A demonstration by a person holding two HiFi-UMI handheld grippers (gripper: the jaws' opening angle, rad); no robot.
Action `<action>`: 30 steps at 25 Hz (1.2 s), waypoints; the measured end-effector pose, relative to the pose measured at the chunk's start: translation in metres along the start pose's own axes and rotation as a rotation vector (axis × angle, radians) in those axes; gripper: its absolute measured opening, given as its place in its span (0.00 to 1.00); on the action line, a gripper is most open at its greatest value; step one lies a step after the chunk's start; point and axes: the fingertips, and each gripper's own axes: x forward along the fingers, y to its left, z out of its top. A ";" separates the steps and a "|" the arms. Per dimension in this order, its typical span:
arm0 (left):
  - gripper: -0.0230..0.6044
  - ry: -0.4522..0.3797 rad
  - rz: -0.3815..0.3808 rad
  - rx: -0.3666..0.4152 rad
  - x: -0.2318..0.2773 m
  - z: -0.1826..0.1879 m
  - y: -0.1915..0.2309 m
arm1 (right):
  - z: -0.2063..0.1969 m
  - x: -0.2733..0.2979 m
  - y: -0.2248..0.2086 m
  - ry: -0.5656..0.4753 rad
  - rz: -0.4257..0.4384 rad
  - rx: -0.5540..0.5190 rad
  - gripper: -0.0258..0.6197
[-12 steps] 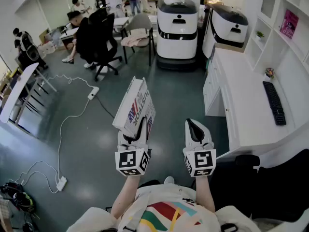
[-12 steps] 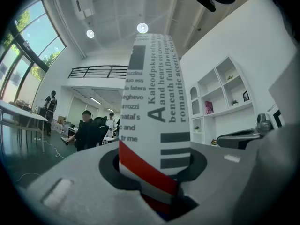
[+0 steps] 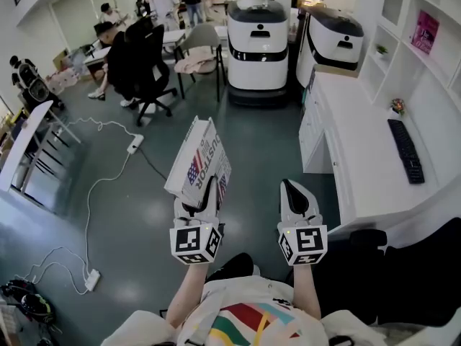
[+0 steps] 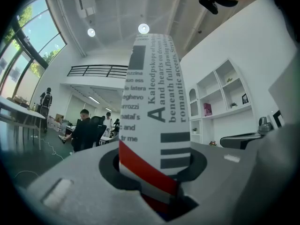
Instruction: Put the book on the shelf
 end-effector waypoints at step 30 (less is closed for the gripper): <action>0.29 0.031 -0.015 -0.056 0.230 -0.033 0.062 | -0.021 0.199 -0.066 0.096 0.043 0.065 0.04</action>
